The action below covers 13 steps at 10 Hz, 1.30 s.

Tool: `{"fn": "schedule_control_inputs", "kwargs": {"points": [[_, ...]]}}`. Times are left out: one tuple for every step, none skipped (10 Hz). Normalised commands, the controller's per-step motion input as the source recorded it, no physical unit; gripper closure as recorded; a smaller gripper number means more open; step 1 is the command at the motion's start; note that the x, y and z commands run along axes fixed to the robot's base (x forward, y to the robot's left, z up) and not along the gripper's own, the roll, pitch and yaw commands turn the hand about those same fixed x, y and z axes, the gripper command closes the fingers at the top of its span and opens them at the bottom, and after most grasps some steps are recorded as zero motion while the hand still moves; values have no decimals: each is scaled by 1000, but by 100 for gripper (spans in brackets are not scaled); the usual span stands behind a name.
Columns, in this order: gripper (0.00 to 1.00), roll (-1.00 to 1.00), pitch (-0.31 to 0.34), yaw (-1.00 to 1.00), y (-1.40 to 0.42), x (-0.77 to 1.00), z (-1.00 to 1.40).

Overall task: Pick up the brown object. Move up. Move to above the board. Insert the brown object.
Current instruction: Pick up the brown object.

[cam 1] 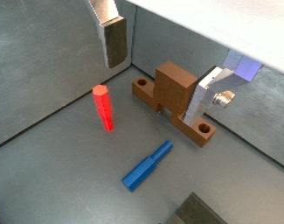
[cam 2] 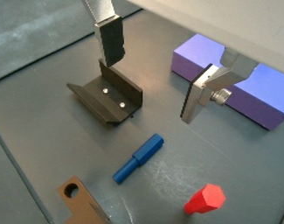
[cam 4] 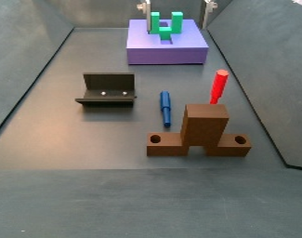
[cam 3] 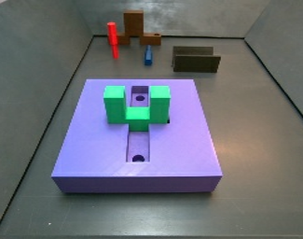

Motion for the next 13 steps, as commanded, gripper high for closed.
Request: {"fn": "schedule_control_inputs", "kwargs": {"points": [[0,0,4,-109,383,-89,-226],[0,0,0,-134,651,-294,-291],[0,-14,0,-43,786,-309,-237],[0,-27,0,0,780,-234,-211],[0,0,0,0,651,-137,-203],[0,0,0,0,523,0,-254],[0,27,10,0,426,0,-286],[0,100,67,0,303,114,-171],[0,116,43,0,226,0,-151],[0,0,7,86,63,54,0],[0,23,0,0,0,0,-94],[0,0,0,0,131,-49,-226],[0,0,0,-83,214,-57,-309]]}}
